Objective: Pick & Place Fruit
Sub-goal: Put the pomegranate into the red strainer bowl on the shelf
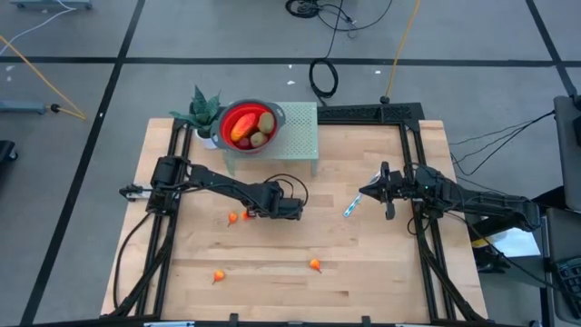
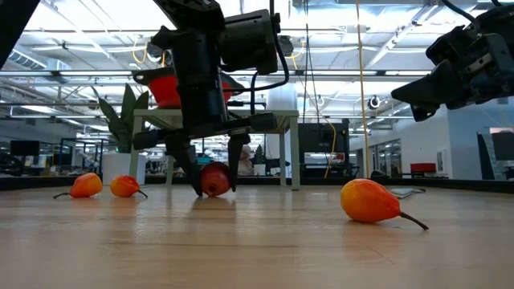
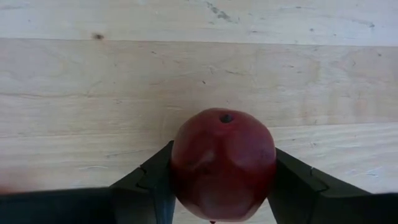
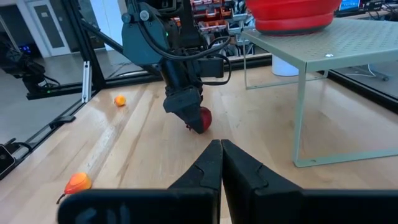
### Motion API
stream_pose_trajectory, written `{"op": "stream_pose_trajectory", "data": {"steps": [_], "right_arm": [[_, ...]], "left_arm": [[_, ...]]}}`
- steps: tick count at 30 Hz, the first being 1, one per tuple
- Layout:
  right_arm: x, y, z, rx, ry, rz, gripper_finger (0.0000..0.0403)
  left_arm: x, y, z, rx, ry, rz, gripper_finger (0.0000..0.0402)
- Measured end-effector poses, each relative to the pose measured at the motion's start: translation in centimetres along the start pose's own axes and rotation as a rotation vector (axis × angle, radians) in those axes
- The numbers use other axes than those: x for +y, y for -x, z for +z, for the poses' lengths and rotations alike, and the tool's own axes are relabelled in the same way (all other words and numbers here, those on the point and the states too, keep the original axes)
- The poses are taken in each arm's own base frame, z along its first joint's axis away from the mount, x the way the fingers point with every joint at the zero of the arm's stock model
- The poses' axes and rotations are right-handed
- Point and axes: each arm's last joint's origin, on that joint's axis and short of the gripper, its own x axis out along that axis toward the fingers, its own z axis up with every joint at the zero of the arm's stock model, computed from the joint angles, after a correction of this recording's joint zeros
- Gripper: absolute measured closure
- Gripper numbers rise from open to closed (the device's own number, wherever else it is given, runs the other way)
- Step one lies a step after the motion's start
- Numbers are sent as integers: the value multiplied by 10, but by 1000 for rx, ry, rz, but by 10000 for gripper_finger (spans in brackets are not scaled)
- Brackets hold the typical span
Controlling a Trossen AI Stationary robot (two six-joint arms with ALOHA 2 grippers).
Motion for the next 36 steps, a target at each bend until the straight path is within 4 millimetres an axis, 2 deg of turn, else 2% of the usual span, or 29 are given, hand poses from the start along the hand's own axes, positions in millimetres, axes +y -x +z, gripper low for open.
{"op": "stream_pose_trajectory", "data": {"steps": [5, 12, 15, 25, 36], "right_arm": [[0, 0, 0, 0, 0, 0, 403], [0, 0, 0, 0, 0, 0, 403], [0, 0, 0, -1, 0, 0, 403], [0, 0, 0, 3, -1, 0, 403], [0, 0, 0, 3, -1, -1, 403]], "left_arm": [[1, 0, 0, 2, -3, 12, 231], [2, 3, 1, 7, -3, 15, 227], [3, 12, 2, 20, -1, 5, 222], [5, 69, 9, 4, -19, -138, 217], [9, 144, 2, -142, -137, -446, 216]]}}
